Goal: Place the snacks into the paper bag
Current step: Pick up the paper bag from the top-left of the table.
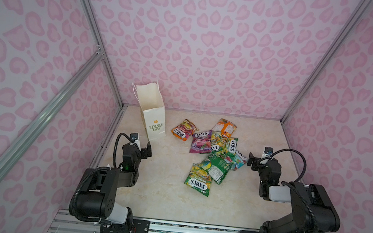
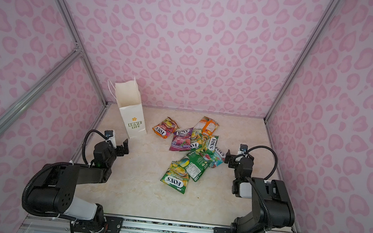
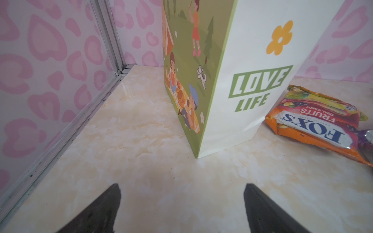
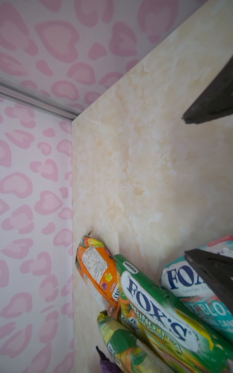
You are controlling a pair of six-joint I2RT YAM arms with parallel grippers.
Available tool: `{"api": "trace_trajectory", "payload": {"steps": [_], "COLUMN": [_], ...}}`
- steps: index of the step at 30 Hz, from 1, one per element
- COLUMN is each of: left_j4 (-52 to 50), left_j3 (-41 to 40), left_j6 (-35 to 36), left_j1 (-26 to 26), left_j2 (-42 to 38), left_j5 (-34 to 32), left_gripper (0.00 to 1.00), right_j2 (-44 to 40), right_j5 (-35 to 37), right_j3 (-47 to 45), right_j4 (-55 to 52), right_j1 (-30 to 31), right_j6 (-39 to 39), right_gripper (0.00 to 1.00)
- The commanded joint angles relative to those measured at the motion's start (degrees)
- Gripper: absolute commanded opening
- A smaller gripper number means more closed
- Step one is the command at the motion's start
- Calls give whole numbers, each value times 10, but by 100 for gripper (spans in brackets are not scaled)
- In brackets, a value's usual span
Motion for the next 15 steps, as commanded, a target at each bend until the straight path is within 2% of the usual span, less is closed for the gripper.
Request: {"api": "trace_trajectory", "payload": {"steps": [1,2,4,7,9,10,11,13,15], "left_j4": [31,33,-41,-138,-213,-280,-354,-458,-586], "left_j3": [0,0,22,44,58,74,96,135,195], "left_j6": [0,-5,-18,-29,-90,-162,-217,-275,-349], "left_j1": [2,2,-1,-32,-61,-65,-65,-64,-61], "left_j2": [-1,-6,-48,-115,-163,-193,-219,-251,-270], "left_j5": [4,-8,-59,-145,-203,-222,-223,-194,-163], "left_gripper": [98,98,98,98,98,98,98,98,98], "right_j2": [3,2,-11,-94,-135,-152,-167,-194,-214], "right_j5": [-12,1,23,72,115,145,170,210,273], "right_j3": [1,-4,-2,5,19,30,37,54,76], "right_j4": [19,26,15,-73,-122,-142,-153,-192,-290], "right_j1": [-9,-11,-8,22,59,75,84,83,73], "right_j6": [9,15,20,-3,-30,-26,1,99,263], "right_gripper": [100,100,100,100,100,100,100,100,99]}}
